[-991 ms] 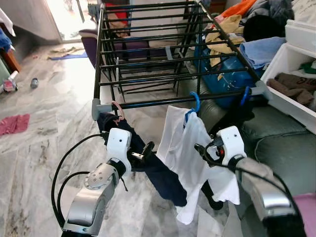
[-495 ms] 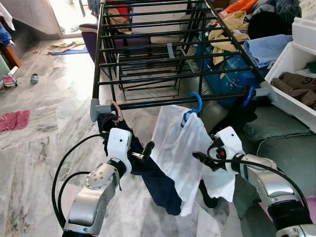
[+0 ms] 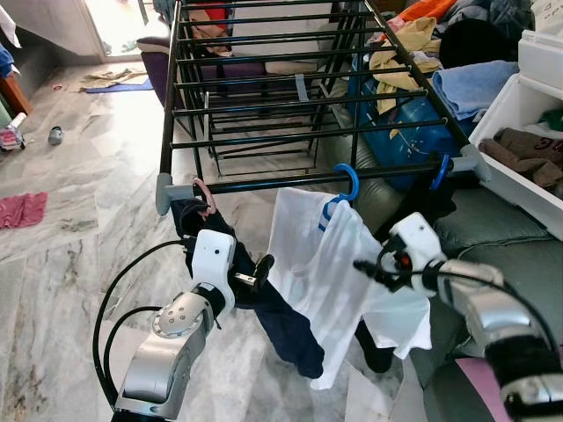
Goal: Hang hanger
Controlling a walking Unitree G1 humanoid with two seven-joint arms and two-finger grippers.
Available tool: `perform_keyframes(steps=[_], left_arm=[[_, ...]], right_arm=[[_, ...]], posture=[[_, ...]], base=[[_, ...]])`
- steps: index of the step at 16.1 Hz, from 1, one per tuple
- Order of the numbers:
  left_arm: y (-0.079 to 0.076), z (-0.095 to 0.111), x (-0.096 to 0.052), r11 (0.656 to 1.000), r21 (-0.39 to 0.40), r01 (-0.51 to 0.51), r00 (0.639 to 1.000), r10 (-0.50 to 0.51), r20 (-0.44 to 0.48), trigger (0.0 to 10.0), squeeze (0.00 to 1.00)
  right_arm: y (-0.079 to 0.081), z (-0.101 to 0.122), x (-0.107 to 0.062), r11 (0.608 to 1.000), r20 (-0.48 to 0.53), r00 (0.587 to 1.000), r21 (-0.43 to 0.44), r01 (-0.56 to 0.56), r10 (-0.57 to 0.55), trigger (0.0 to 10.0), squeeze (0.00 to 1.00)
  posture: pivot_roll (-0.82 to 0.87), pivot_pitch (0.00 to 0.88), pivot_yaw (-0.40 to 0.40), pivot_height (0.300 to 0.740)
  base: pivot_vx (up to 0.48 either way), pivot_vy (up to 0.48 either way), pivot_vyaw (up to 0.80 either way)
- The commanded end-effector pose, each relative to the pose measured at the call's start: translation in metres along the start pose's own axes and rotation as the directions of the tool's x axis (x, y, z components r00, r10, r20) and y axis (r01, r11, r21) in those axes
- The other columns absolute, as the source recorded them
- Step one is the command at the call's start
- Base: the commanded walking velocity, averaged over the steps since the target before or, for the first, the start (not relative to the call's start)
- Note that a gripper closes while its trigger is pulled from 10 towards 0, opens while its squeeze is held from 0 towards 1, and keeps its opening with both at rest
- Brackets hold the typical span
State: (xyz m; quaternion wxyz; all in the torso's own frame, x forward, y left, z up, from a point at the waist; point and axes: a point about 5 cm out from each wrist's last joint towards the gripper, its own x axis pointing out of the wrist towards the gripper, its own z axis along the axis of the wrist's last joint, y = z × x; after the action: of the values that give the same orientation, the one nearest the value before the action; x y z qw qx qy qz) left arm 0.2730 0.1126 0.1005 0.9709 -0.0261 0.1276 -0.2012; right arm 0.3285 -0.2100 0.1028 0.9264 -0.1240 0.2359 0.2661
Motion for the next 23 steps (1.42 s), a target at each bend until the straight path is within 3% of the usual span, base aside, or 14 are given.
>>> perform_keyframes(steps=[1,2,5,6,7,13,23], left_arm=[[0.0,-0.002,0.0,1.0,0.006,-0.004,1.0,0.004,-0.016,10.0,0.0],[0.0,-0.001,0.001,1.0,0.006,-0.003,1.0,0.003,-0.017,10.0,0.0],[0.0,-0.002,0.002,1.0,0.006,-0.003,1.0,0.003,-0.02,10.0,0.0],[0.0,-0.002,0.002,1.0,0.006,-0.003,1.0,0.003,-0.02,10.0,0.0],[0.0,-0.001,0.003,1.0,0.006,-0.003,1.0,0.003,-0.021,10.0,0.0],[-0.001,-0.003,0.003,1.0,0.011,0.003,0.999,-0.003,-0.034,10.0,0.0],[-0.002,-0.005,0.003,1.0,0.019,0.005,0.999,-0.004,-0.048,10.0,0.0]], right_arm=[[-0.009,0.005,-0.005,1.0,0.016,1.0,-0.006,0.009,-0.009,8.1,0.0],[-0.01,0.008,-0.006,1.0,0.025,1.0,-0.009,-0.015,0.015,10.0,0.0],[-0.014,0.01,-0.009,0.999,0.016,0.999,-0.019,-0.049,0.05,9.9,0.0],[-0.015,0.01,-0.009,0.998,0.015,0.999,-0.017,-0.052,0.052,0.9,0.0],[-0.015,0.01,-0.008,0.998,0.016,0.998,-0.001,-0.067,0.067,0.0,0.0],[0.005,0.0,-0.003,0.974,-0.013,0.974,0.006,-0.225,0.225,0.0,0.0],[0.005,-0.007,-0.002,0.974,-0.043,0.973,-0.001,-0.228,0.227,0.0,0.0]], posture=[[-0.06,0.082,-0.002,0.74],[-0.06,0.082,-0.002,0.74],[-0.06,0.082,-0.004,0.74],[-0.06,0.08,-0.006,0.74],[-0.06,0.079,-0.007,0.74],[-0.06,0.076,-0.009,0.74],[-0.06,0.077,-0.011,0.74]], base=[[0.0,0.0,0.0],[0.0,0.0,0.0],[0.0,0.0,0.0],[0.0,0.0,0.0],[0.0,0.0,0.0],[0.0,0.0,0.0],[0.0,0.0,0.0]])
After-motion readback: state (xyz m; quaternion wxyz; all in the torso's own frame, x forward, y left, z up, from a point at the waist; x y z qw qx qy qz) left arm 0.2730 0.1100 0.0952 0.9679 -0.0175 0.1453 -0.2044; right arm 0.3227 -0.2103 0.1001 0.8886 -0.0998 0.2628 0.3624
